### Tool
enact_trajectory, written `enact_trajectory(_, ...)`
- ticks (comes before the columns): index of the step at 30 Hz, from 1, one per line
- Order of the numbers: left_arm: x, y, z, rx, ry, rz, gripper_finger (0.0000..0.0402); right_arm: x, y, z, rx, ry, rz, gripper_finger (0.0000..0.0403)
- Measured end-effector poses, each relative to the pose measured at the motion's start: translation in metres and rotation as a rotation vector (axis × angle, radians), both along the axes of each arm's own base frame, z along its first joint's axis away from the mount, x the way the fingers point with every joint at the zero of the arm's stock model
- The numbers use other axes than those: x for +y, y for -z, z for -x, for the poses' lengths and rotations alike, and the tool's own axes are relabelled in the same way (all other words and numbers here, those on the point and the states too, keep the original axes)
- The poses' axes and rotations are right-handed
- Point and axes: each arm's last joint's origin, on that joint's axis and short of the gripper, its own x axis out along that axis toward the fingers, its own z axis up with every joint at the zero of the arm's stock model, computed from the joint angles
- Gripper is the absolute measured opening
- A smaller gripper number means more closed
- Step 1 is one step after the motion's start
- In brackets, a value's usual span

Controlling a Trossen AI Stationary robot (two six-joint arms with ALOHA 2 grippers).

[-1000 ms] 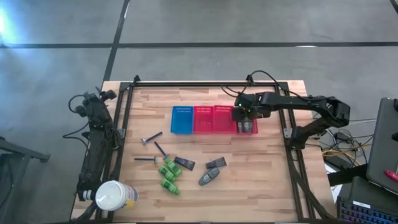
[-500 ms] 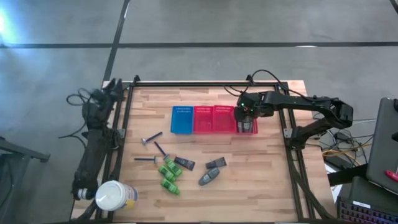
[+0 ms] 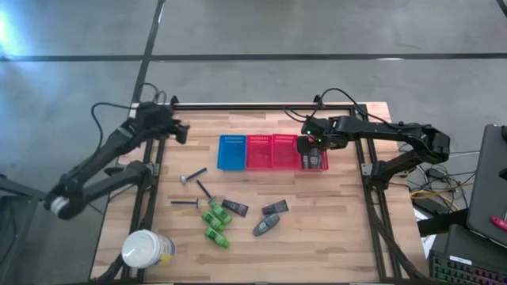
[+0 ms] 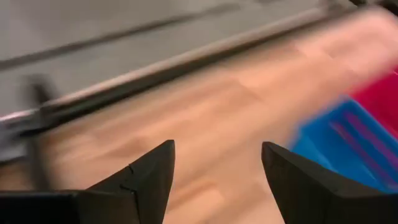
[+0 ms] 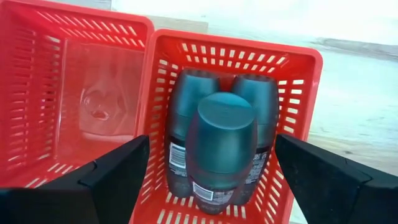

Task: Pick & Place Travel size toiletries
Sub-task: Put the blue razor into the left red bin

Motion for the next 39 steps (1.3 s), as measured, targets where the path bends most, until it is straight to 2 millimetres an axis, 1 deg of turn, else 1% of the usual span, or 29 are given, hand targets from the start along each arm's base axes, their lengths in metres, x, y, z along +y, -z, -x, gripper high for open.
enact_trajectory(1,-0.002,-0.004,-0.007,-0.044,0.046,0.011,0.0245,0.0,0.0,0.0,-0.001,0.001,0.0,0.0336)
enact_trajectory(3,-0.004,-0.014,-0.02,-0.187,0.088,0.052,0.0245,0.0,0.0,0.0,-0.005,0.003,0.001,0.033)
enact_trajectory(5,-0.007,-0.016,-0.031,-0.287,0.124,0.114,0.0245,0.0,0.0,-0.001,-0.012,0.003,0.004,0.0325)
enact_trajectory(7,-0.009,-0.02,-0.041,-0.363,0.152,0.125,0.0245,0.0,0.0,-0.001,-0.012,0.003,0.004,0.032)
enact_trajectory(11,-0.012,-0.025,-0.049,-0.421,0.194,0.129,0.0245,0.0,0.0,-0.001,-0.012,0.0,0.004,0.0312)
enact_trajectory(14,-0.013,-0.023,-0.051,-0.41,0.203,0.138,0.0245,0.0,0.0,-0.001,-0.012,-0.003,0.005,0.0306)
enact_trajectory(18,-0.011,-0.013,-0.052,-0.302,0.168,0.166,0.0245,0.0,0.0,-0.001,-0.012,-0.006,0.006,0.0298)
enact_trajectory(20,-0.012,-0.007,-0.052,-0.191,0.123,0.216,0.0245,0.0,0.0,-0.001,-0.012,-0.006,0.006,0.0294)
enact_trajectory(22,-0.014,-0.003,-0.054,-0.064,0.122,0.247,0.0245,0.0,0.0,-0.001,-0.012,-0.007,0.006,0.0292)
enact_trajectory(27,-0.02,-0.007,-0.068,0.133,0.204,0.282,0.0245,0.0,0.0,-0.001,-0.012,-0.009,0.006,0.0288)
enact_trajectory(30,-0.025,-0.004,-0.076,0.306,0.185,0.317,0.0245,0.0,0.0,-0.001,-0.013,-0.009,0.006,0.0293)
enact_trajectory(32,-0.027,0.0,-0.079,0.44,0.165,0.329,0.0245,0.0,0.0,-0.001,-0.013,-0.008,0.006,0.03)
enact_trajectory(34,-0.029,0.005,-0.083,0.539,0.162,0.345,0.0245,0.0,0.0,-0.001,-0.014,-0.008,0.006,0.0308)
enact_trajectory(36,-0.031,0.012,-0.087,0.6,0.178,0.373,0.0245,0.0,0.0,-0.002,-0.016,-0.008,0.008,0.0315)
enact_trajectory(39,-0.035,0.022,-0.095,0.622,0.241,0.446,0.0245,0.0,0.0,-0.002,-0.016,-0.009,0.008,0.0325)
